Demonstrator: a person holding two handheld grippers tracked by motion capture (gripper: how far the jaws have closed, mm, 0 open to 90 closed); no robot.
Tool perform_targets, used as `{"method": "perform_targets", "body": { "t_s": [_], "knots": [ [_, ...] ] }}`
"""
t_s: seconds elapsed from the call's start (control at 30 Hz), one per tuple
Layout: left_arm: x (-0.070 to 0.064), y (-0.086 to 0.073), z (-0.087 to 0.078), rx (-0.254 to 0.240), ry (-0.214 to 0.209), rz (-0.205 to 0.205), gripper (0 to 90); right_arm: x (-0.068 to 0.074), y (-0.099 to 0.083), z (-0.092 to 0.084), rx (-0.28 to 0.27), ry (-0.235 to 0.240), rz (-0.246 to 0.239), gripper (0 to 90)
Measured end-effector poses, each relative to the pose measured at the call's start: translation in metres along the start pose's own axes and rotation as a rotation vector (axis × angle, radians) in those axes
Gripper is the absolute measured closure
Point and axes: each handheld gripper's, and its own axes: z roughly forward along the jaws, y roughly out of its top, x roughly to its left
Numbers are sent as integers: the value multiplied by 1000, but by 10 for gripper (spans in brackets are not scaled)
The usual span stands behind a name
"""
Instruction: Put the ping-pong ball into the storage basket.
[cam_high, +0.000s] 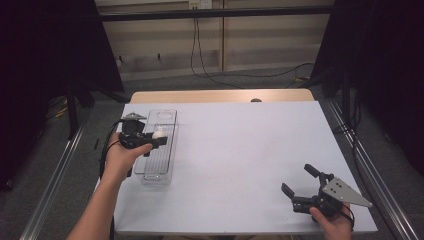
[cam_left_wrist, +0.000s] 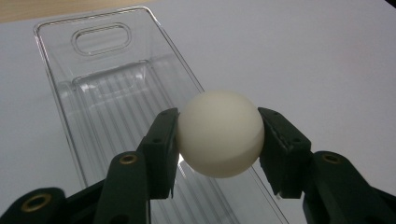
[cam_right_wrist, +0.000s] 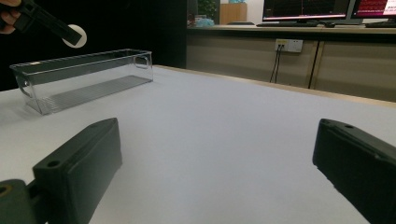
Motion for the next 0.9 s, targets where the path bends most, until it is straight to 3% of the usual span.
{"method": "perform_targets", "body": {
  "t_s": [0.5, 0.77, 0.87, 0.9],
  "knots": [
    [3, -1, 5, 13, 7, 9, 512, 0, 0, 0, 4, 3, -6, 9],
    [2, -1, 10, -5, 10, -10, 512, -1, -1, 0, 5, 5, -10, 9],
    [4, -1, 11, 21, 15, 18, 512, 0, 0, 1, -1, -2, -1, 9],
    [3, -1, 11, 15, 11, 4, 512, -1, -1, 0, 4, 6, -11, 9]
  ]
}}
